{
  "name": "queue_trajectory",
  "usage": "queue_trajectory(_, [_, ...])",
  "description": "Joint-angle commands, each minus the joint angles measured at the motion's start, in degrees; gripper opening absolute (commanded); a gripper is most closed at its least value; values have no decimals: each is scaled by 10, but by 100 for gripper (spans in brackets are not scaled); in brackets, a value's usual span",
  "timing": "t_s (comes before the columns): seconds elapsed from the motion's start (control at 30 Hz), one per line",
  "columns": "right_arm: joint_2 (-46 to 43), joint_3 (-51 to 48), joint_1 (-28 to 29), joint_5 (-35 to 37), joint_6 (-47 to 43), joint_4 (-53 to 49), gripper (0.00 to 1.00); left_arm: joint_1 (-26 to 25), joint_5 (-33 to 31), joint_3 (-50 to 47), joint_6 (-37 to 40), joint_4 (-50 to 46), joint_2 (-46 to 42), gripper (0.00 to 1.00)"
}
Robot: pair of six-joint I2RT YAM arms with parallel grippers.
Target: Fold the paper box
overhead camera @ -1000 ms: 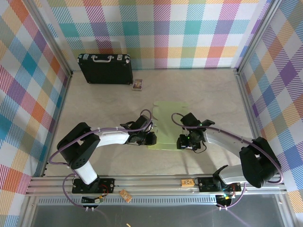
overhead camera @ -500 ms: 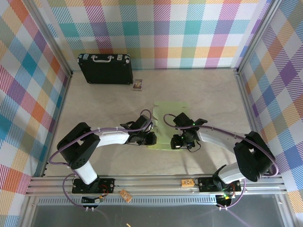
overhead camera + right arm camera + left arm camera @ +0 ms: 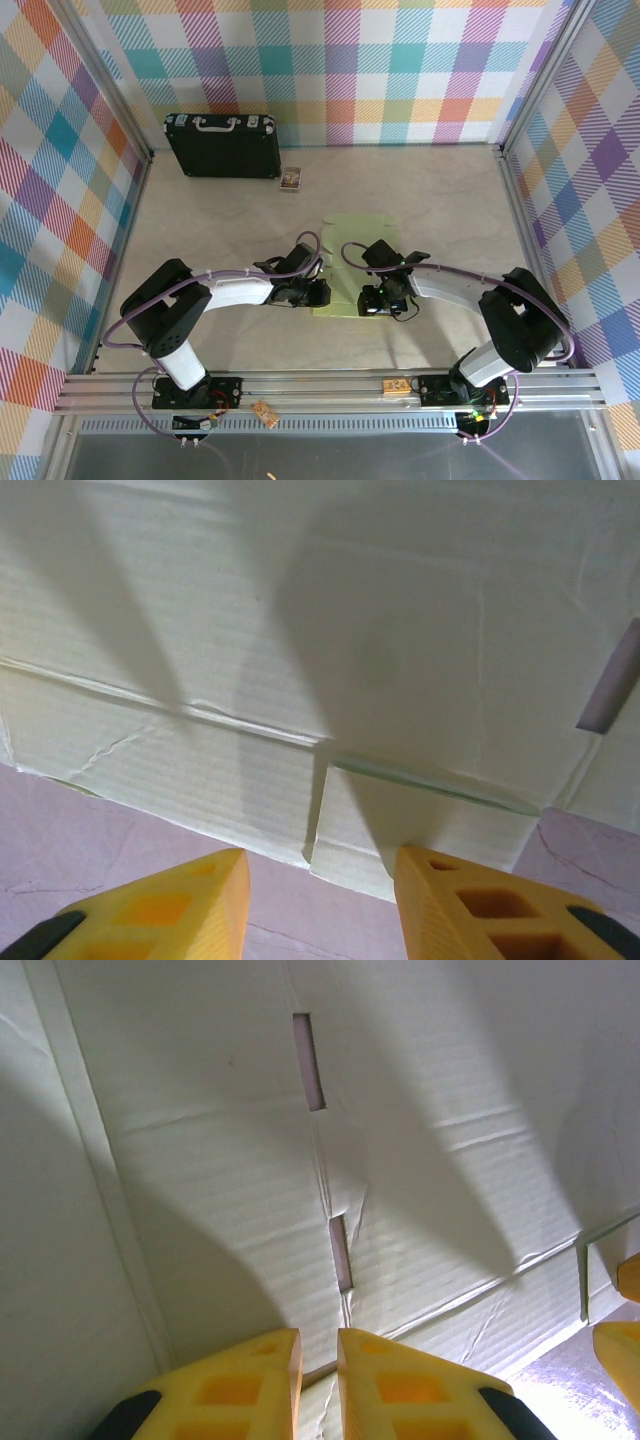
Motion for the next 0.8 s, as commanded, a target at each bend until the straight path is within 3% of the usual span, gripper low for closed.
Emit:
queue_trajectory(0.0, [21, -11, -2, -17, 5, 15, 44, -5, -9, -20, 12, -22, -17, 20])
queue_trajectory(0.1, [23, -18, -6, -22, 2, 24, 44, -5, -20, -29, 18, -21, -44, 28])
queue_trajectory(0.27, [33, -16, -12, -29, -5, 28, 44, -2, -46, -43, 30, -28, -108, 51])
queue_trajectory(0.4, [39, -15, -13, -32, -10, 29, 44, 6, -49, -66, 6, -30, -179, 61])
queue_trajectory(0.63, [39, -22, -15, -36, -18, 41, 44, -1, -21, -142, -65, -26, -290, 64])
queue_trajectory(0.77, [41, -24, -15, -35, -23, 43, 43, -15, -23, -148, -73, -54, -308, 64])
